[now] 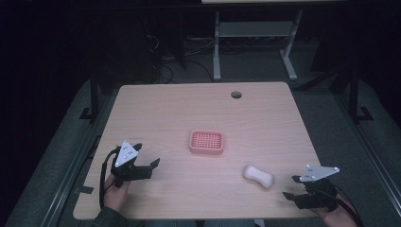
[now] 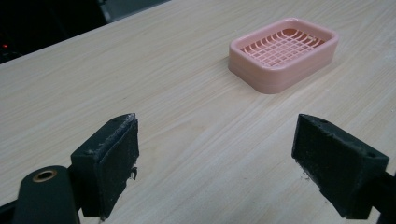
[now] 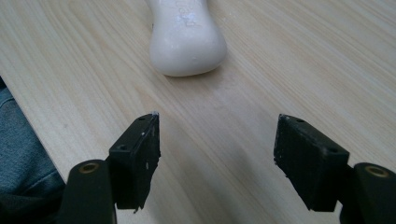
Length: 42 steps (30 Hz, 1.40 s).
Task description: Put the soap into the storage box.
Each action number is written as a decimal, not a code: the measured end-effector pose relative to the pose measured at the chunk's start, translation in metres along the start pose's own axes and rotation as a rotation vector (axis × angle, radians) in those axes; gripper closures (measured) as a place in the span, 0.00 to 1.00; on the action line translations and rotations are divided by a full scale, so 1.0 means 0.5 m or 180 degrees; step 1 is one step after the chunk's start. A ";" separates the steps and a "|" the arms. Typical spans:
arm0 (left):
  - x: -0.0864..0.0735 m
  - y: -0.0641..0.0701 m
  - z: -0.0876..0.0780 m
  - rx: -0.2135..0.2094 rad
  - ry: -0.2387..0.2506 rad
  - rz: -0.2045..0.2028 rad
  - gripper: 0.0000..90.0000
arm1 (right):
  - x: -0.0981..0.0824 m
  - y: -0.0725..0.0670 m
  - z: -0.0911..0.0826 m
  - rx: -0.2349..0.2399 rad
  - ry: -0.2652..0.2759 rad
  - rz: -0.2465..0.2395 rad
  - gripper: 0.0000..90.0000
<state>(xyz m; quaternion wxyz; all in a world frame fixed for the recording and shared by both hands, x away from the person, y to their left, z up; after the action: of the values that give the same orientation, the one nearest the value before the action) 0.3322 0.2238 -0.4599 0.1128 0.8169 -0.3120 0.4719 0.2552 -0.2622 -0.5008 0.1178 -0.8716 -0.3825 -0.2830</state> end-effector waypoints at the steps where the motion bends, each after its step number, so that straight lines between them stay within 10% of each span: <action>1: 0.000 0.000 0.000 0.0002 -0.0003 0.0009 0.16 | 0.002 -0.002 0.001 0.0006 0.0005 0.0000 0.34; 42: -0.001 -0.007 -0.006 0.0040 0.0010 0.0007 0.16 | 0.062 -0.026 0.004 0.0059 -0.0047 -0.0294 0.33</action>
<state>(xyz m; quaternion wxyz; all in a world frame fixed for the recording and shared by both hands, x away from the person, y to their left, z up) 0.3322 0.2281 -0.4583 0.1076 0.8165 -0.3097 0.4752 0.2632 -0.2338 -0.4847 0.1099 -0.8540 -0.4259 -0.2781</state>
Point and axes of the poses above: each handheld gripper's, and its own axes: z roughly forward along the jaws, x roughly out of its top, y roughly to its right, the point moved 7 cm from there along z, roughly forward along the jaws, and after that the axes turned 3 degrees about -y, right-handed, at the moved point
